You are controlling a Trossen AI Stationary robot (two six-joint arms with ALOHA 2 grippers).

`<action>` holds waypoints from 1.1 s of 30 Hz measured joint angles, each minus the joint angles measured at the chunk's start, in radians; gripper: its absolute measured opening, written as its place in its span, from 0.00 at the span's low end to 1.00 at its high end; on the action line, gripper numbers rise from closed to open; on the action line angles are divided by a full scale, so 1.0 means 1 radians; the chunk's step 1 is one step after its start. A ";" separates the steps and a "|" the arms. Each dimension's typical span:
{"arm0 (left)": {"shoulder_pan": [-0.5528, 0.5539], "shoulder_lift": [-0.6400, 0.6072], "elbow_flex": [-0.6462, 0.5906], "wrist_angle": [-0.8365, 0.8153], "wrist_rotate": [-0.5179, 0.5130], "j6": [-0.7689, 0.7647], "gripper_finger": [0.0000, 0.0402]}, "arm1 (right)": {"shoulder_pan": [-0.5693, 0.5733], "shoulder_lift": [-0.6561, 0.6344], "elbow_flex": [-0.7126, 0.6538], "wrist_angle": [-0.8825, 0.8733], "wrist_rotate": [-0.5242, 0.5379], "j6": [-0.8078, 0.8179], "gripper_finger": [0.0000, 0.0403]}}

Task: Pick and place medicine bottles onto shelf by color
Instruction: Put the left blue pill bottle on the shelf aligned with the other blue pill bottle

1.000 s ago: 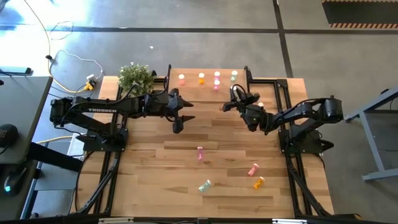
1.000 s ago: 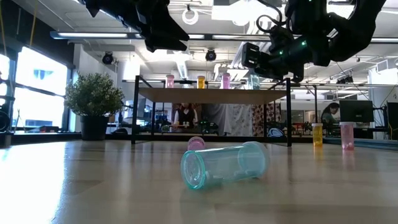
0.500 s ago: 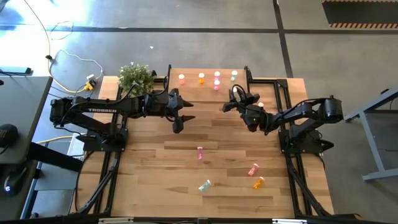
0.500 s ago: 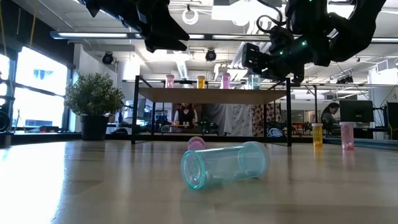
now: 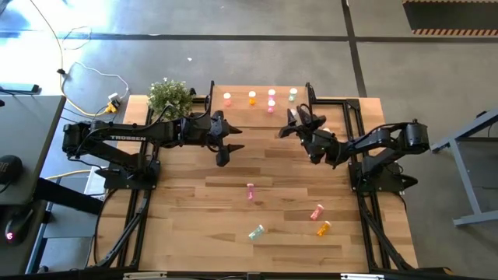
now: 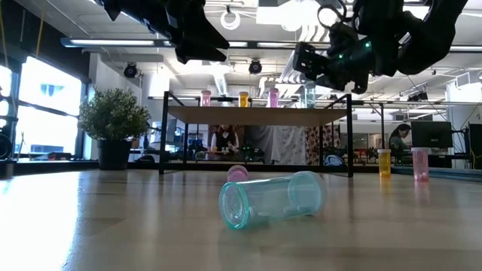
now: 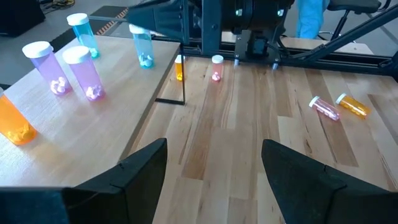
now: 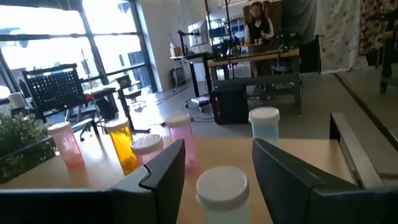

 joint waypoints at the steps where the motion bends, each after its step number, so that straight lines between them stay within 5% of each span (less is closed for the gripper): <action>1: 0.000 0.000 0.000 0.000 0.000 0.000 0.62 | 0.000 0.000 0.000 0.022 0.000 -0.014 0.44; 11: 0.006 -0.025 0.000 -0.001 -0.015 -0.010 0.62 | 0.022 -0.132 0.084 0.061 -0.010 -0.219 0.44; 18: 0.070 -0.075 0.000 -0.017 -0.042 -0.042 0.62 | 0.015 -0.305 0.243 -0.464 -0.054 -0.196 0.44; 26: 0.182 -0.123 0.000 -0.029 -0.042 -0.091 0.62 | -0.114 -0.424 0.529 -1.427 -0.578 0.136 0.44; 33: 0.248 -0.132 0.000 -0.039 -0.042 -0.098 0.62 | -0.210 -0.419 0.610 -1.671 -0.992 0.105 0.44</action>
